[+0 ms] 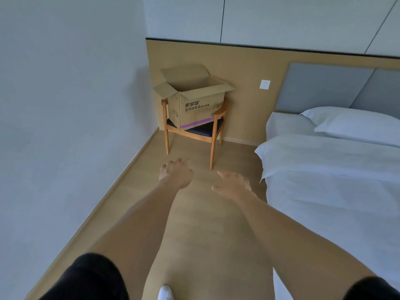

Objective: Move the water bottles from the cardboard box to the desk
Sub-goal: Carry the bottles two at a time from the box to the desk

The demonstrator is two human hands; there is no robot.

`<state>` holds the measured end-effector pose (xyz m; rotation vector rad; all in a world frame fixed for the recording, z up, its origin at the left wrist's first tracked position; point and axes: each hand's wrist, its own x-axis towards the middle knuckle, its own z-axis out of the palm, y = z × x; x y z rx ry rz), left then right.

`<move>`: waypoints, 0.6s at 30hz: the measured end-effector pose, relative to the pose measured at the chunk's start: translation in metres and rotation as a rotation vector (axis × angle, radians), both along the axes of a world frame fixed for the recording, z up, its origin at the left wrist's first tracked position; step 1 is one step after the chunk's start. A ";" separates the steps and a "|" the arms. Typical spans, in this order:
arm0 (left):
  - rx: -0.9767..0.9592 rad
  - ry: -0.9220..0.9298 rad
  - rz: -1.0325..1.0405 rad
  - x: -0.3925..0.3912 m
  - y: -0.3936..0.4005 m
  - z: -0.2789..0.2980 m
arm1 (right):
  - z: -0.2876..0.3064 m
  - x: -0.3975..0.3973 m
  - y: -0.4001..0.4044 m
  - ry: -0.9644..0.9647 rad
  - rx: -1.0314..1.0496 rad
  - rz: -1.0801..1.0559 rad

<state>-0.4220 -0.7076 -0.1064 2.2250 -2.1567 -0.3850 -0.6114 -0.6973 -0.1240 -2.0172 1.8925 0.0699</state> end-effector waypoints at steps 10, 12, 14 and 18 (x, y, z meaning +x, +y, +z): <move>-0.014 0.036 -0.149 -0.036 -0.211 -0.001 | 0.009 -0.033 -0.183 0.039 -0.074 -0.125; -0.020 0.049 -0.170 -0.034 -0.258 0.003 | 0.016 -0.031 -0.228 0.058 -0.076 -0.139; -0.041 0.079 -0.180 -0.031 -0.305 0.008 | 0.025 -0.028 -0.272 0.060 -0.100 -0.160; -0.056 0.104 -0.191 -0.034 -0.387 0.016 | 0.038 -0.021 -0.347 0.032 -0.155 -0.166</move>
